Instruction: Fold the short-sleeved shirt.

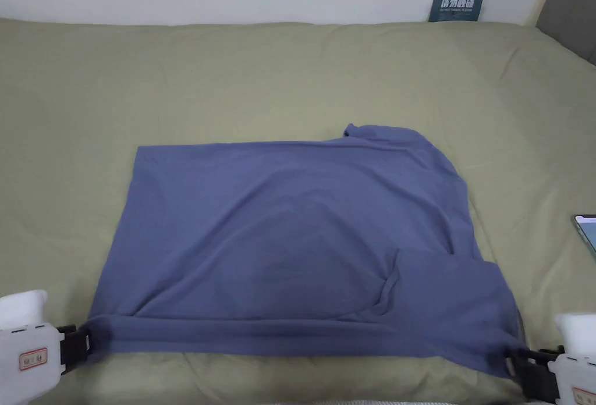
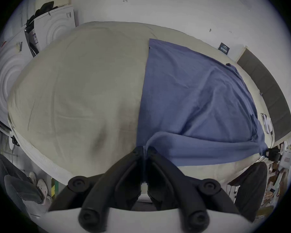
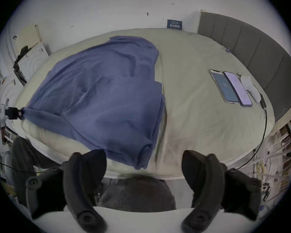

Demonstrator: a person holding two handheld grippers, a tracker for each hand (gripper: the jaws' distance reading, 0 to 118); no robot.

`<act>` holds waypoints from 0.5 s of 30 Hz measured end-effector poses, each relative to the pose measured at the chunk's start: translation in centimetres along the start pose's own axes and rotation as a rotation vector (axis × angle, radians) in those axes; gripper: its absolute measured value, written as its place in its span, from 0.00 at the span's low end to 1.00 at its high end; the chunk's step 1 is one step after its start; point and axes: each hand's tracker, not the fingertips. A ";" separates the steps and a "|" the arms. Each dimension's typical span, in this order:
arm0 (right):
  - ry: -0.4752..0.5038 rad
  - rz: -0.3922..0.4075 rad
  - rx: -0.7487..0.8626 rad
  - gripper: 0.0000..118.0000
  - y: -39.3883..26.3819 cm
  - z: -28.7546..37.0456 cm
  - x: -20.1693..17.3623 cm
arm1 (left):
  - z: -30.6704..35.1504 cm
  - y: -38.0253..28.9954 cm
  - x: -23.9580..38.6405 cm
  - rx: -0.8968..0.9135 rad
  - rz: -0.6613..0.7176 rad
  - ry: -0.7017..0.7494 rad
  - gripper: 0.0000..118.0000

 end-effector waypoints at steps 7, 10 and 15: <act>-0.002 -0.047 0.121 0.00 2.6 3.0 0.5 | 0.9 1.5 0.1 0.046 0.001 -0.014 0.05; 0.004 -0.036 0.172 0.00 6.0 3.5 0.5 | 1.6 3.6 0.6 0.082 -0.022 -0.018 0.05; -0.005 0.002 0.218 0.00 12.6 1.6 0.3 | 0.3 8.6 0.7 0.101 -0.015 -0.035 0.05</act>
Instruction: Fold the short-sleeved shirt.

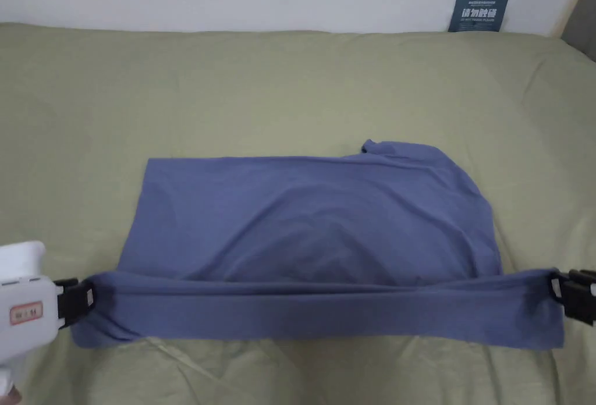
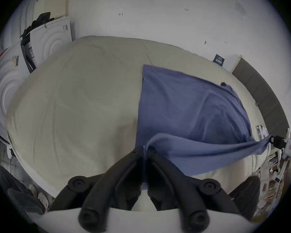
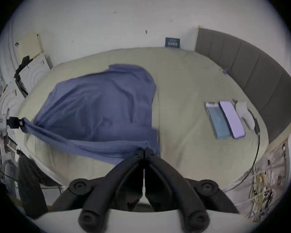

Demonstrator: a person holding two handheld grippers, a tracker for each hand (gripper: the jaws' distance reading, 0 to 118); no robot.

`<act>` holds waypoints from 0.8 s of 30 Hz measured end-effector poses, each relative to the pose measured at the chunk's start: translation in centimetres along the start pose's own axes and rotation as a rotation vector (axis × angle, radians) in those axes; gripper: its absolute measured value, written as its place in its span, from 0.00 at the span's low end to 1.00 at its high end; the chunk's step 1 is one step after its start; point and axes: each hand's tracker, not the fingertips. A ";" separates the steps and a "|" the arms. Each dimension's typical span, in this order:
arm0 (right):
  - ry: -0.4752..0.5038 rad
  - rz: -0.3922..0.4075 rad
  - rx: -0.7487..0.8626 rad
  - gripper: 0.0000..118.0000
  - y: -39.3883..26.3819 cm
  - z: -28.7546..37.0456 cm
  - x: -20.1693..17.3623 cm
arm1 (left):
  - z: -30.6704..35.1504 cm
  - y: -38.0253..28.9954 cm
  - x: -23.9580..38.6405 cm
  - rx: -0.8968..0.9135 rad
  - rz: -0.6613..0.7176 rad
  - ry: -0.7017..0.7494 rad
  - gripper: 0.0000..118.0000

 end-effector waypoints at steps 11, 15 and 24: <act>-0.024 0.050 -0.111 0.00 6.9 -12.6 0.6 | -9.2 6.9 0.8 -0.053 0.025 0.031 0.05; -0.030 0.028 -0.140 0.00 6.8 -14.8 0.9 | -11.2 7.5 1.0 -0.072 0.015 0.035 0.05; -0.018 -0.050 -0.183 0.99 5.8 -14.7 1.5 | -11.7 6.6 0.6 -0.073 -0.004 0.055 0.94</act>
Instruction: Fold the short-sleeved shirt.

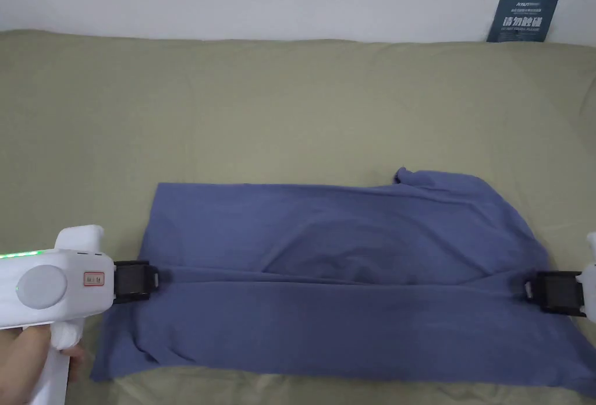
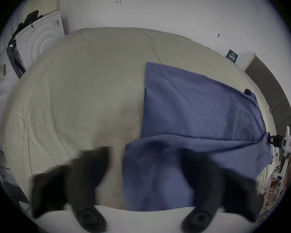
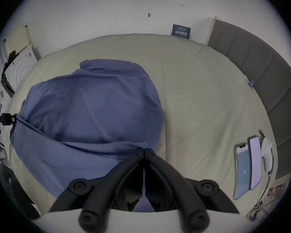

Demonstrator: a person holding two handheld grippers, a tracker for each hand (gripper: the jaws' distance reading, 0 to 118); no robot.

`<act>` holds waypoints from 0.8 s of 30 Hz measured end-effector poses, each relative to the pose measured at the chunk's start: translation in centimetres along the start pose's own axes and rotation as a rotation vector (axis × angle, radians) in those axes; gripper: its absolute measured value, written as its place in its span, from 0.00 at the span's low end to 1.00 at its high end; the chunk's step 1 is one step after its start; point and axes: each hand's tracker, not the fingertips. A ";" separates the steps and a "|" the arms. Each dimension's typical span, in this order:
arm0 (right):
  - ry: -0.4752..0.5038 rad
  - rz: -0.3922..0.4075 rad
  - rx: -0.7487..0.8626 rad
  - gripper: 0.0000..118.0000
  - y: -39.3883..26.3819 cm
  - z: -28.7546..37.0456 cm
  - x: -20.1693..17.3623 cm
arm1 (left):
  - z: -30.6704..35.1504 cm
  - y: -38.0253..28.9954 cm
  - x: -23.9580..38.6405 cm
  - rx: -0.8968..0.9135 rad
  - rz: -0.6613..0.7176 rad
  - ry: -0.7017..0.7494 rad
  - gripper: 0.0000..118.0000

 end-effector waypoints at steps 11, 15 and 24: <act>-0.034 -0.037 0.160 0.00 -8.3 9.4 0.5 | 8.9 -5.8 -1.9 0.109 0.001 0.037 0.00; 0.028 -0.037 0.144 0.00 -11.2 10.5 -0.1 | 9.7 -7.7 -1.4 0.064 -0.007 -0.001 0.00; 0.059 -0.036 0.121 0.00 -13.4 10.0 -2.4 | 8.0 -8.2 -0.4 0.023 0.010 0.002 0.74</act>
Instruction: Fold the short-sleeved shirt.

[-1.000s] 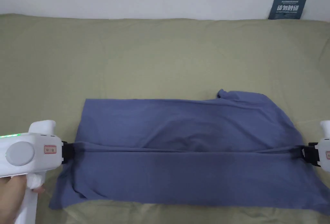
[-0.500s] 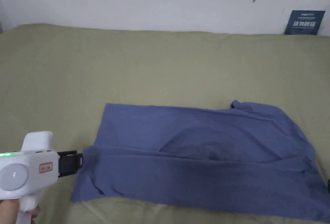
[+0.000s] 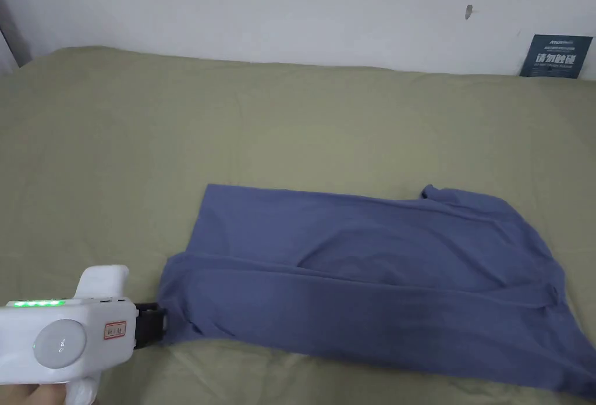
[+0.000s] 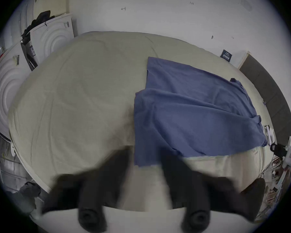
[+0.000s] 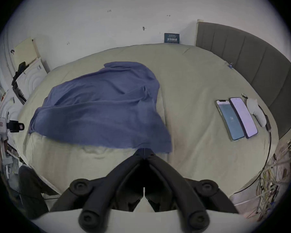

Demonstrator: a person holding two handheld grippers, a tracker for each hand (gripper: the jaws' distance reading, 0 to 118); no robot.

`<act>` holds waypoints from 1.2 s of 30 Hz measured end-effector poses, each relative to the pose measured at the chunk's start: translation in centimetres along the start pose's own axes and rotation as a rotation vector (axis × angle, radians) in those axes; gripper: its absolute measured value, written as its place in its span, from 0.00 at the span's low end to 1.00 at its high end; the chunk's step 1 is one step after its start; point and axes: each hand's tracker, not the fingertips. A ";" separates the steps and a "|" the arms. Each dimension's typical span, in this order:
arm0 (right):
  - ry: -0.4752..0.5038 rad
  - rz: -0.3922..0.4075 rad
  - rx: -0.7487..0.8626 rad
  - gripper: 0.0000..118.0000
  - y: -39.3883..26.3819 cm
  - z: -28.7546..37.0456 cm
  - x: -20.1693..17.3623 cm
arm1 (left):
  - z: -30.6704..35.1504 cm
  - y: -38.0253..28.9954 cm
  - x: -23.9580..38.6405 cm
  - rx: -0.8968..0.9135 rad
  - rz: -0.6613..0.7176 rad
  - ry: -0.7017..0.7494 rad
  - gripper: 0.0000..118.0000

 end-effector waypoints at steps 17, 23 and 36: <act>-0.013 0.013 -0.017 0.00 1.7 -1.3 0.6 | -4.3 1.2 2.5 -0.070 -0.100 0.070 0.03; -0.008 0.022 -0.054 0.96 2.7 -3.3 1.5 | -3.7 1.9 1.6 -0.067 -0.045 0.030 0.03; -0.019 0.043 -0.095 0.03 1.6 -6.0 2.7 | -2.6 1.5 1.8 -0.053 -0.077 0.044 0.03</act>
